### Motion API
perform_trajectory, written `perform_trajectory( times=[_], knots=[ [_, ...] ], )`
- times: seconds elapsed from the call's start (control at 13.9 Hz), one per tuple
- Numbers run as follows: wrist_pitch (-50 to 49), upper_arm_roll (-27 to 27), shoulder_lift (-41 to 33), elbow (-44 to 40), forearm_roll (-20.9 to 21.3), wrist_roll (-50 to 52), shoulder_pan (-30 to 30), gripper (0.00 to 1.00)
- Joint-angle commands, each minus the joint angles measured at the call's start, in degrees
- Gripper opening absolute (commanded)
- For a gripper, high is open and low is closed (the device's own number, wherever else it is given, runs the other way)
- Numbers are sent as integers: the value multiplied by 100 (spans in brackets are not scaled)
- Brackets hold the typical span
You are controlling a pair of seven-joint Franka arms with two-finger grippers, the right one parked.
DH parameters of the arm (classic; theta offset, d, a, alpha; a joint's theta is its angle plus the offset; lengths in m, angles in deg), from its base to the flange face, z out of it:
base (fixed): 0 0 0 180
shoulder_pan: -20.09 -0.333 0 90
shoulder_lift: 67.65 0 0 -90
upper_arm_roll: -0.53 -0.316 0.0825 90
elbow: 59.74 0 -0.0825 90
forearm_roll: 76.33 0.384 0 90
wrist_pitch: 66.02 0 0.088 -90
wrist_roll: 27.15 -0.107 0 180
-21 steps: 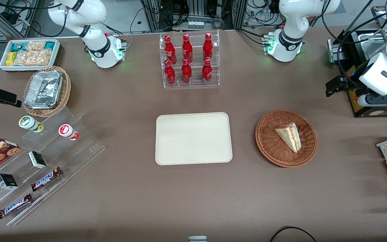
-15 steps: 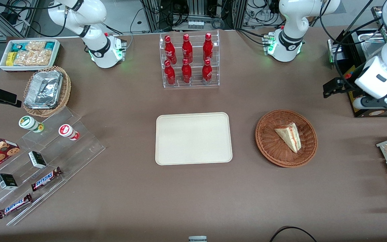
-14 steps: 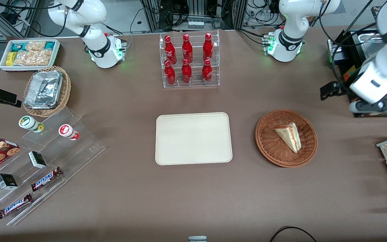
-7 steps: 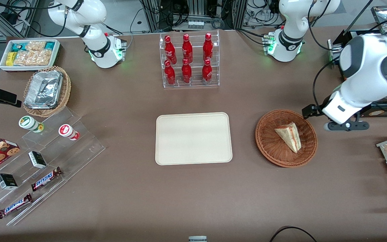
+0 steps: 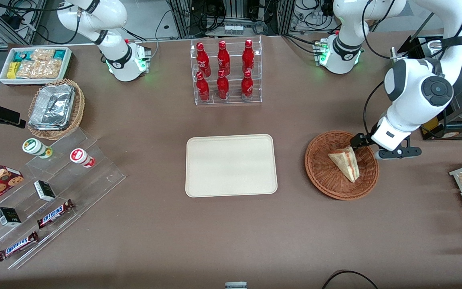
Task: Place sandwich from basket to tray
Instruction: 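Lower the open left gripper over the wrapped sandwich in the wicker basket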
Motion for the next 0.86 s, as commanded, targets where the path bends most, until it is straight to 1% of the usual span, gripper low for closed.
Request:
perform_trajectory(
  times=[0.0, 0.22, 0.43, 0.79],
  knots=[
    [400, -21, 65, 263, 3, 1184, 73, 100],
    [646, -21, 268, 263, 3, 2661, 196, 100],
    [866, -21, 461, 246, 3, 3286, 363, 100],
    [946, -21, 680, 237, 21, 3350, 372, 100]
  ],
)
